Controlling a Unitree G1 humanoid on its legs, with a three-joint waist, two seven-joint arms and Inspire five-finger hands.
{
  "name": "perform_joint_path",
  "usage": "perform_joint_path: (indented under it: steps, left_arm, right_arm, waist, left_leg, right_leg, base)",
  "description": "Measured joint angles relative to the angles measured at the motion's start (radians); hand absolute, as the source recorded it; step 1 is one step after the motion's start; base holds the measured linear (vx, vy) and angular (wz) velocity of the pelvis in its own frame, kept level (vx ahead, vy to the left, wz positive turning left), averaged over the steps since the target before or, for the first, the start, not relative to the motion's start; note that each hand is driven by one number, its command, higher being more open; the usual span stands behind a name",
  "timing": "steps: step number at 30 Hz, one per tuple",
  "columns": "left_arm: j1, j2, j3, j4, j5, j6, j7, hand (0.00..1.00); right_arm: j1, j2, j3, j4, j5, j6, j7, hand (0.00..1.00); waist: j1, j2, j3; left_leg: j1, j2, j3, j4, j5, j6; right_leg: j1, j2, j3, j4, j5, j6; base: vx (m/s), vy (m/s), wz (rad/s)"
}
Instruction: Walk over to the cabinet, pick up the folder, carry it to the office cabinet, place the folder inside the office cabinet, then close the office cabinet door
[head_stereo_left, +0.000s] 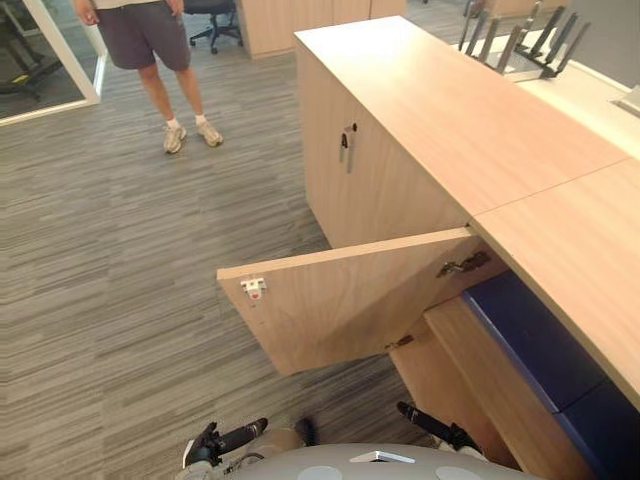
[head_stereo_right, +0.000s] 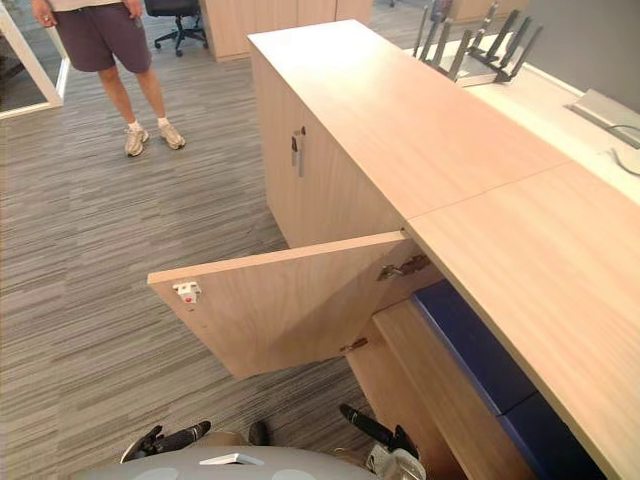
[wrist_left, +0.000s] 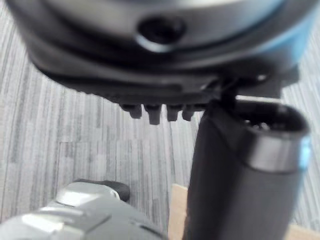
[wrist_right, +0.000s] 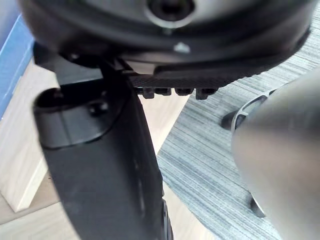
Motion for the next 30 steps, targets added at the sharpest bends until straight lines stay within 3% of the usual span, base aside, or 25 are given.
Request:
perform_joint_path:
  steps: [1,2,3,4,5,7,9,11,15,21,28,29,30]
  left_arm:
    - [-0.001,-0.003,0.011,0.0,0.0,0.0,0.0,1.0]
    - [0.001,-0.008,0.031,0.0,-0.001,-0.001,0.0,1.0]
    - [0.003,-0.019,0.048,0.001,-0.001,-0.001,0.002,1.0]
    - [0.004,-0.025,0.055,0.002,-0.002,-0.001,0.002,1.0]
    - [0.002,-0.021,0.062,0.006,-0.001,-0.001,0.002,1.0]
    - [-0.004,0.003,0.06,-0.003,0.005,-0.001,0.001,1.0]
    - [-0.007,0.015,0.07,-0.005,0.006,0.004,-0.002,1.0]
    - [-0.006,0.031,0.092,-0.025,0.005,0.008,-0.008,1.0]
    - [0.013,0.062,0.209,-0.146,-0.111,0.008,-0.03,1.0]
    - [-0.021,0.142,0.228,-0.245,-0.307,0.014,-0.067,1.0]
    - [-0.056,0.147,0.213,-0.448,-0.281,0.032,-0.062,1.0]
    - [-0.061,0.15,0.208,-0.472,-0.248,0.033,-0.056,1.0]
    - [-0.079,0.163,0.205,-0.507,-0.108,0.051,-0.054,1.0]
  right_arm:
    - [0.001,-0.002,-0.012,0.0,0.0,0.0,-0.001,1.0]
    - [0.002,-0.009,-0.023,0.004,0.0,0.006,-0.003,1.0]
    - [0.004,-0.023,-0.026,0.003,0.002,0.014,-0.003,1.0]
    - [0.007,-0.033,-0.024,0.003,-0.001,0.013,-0.002,1.0]
    - [0.01,-0.04,-0.023,0.007,-0.001,0.015,-0.002,1.0]
    - [0.006,-0.017,-0.024,0.013,-0.001,0.019,0.005,1.0]
    - [-0.004,-0.017,-0.043,0.017,0.002,0.019,0.01,1.0]
    - [-0.003,-0.02,-0.056,0.015,0.004,0.016,0.006,1.0]
    - [0.004,-0.025,-0.055,0.015,0.024,0.016,0.005,1.0]
    - [0.026,-0.044,-0.05,0.002,0.024,0.023,0.027,1.0]
    - [0.079,-0.042,-0.012,0.0,0.02,0.042,0.03,1.0]
    - [0.08,-0.039,-0.011,0.0,0.02,0.042,0.031,1.0]
    - [0.092,-0.036,-0.004,0.0,0.02,0.043,0.032,1.0]
  waist:
    - [-0.004,0.0,0.0]
    - [-0.011,0.005,0.002]
    - [-0.015,0.025,0.005]
    - [-0.015,0.037,0.004]
    - [-0.011,0.04,0.005]
    - [-0.018,0.006,-0.011]
    - [-0.015,0.023,-0.012]
    - [-0.016,0.033,-0.016]
    - [-0.012,0.036,-0.027]
    - [-0.012,0.06,-0.042]
    - [-0.011,0.029,-0.056]
    - [-0.011,0.027,-0.057]
    - [-0.01,0.024,-0.059]
  left_leg:
    - [-0.02,0.005,0.012,0.034,-0.001,0.003]
    - [-0.066,0.042,0.015,0.144,-0.009,0.023]
    - [-0.086,0.119,-0.006,0.21,-0.004,-0.002]
    - [-0.085,0.135,-0.031,0.2,-0.016,-0.057]
    - [-0.073,0.079,-0.038,0.164,-0.001,-0.031]
    - [-0.049,0.017,-0.049,0.033,0.066,-0.005]
    - [-0.008,-0.006,-0.056,-0.101,0.139,0.01]
    - [0.027,-0.015,-0.056,-0.18,0.173,0.01]
    - [0.091,-0.024,-0.037,-0.297,0.228,0.009]
    - [0.113,-0.015,0.029,-0.301,0.222,-0.001]
    - [0.121,0.003,0.06,-0.303,0.224,-0.028]
    - [0.122,0.009,0.062,-0.303,0.224,-0.032]
    - [0.123,0.016,0.063,-0.303,0.224,-0.037]
  right_leg:
    - [0.002,-0.013,-0.014,0.003,-0.006,0.009]
    - [0.002,-0.038,-0.043,0.022,-0.022,0.034]
    - [0.005,-0.046,-0.062,0.048,-0.032,0.05]
    - [0.006,-0.045,-0.064,0.055,-0.034,0.058]
    - [0.006,-0.073,-0.062,0.047,-0.032,0.06]
    - [-0.016,-0.093,-0.057,0.019,-0.002,0.057]
    - [-0.039,-0.083,-0.056,-0.004,0.074,0.055]
    - [-0.037,-0.081,-0.051,-0.019,0.104,0.057]
    - [-0.034,-0.078,-0.014,-0.035,0.106,0.056]
    - [-0.028,-0.066,0.03,-0.083,0.093,0.042]
    - [-0.028,-0.047,0.057,-0.104,0.038,0.038]
    - [-0.028,-0.043,0.058,-0.103,0.035,0.038]
    - [-0.028,-0.034,0.061,-0.104,0.033,0.034]
  base:
    - [0.05,0.211,0.74]
    - [0.06,0.225,0.61]
    - [0.06,0.229,0.5]
    - [0.03,0.253,0.42]
    - [0.02,0.263,0.4]
    - [0.01,0.203,0.43]
    - [-0.01,0.124,0.11]
    - [0.0,0.084,-0.02]
    - [-0.01,-0.012,-0.17]
    - [-0.02,-0.064,-0.34]
    - [-0.02,-0.077,-0.17]
    - [0.03,-0.069,-0.07]
    - [0.03,-0.076,-0.06]
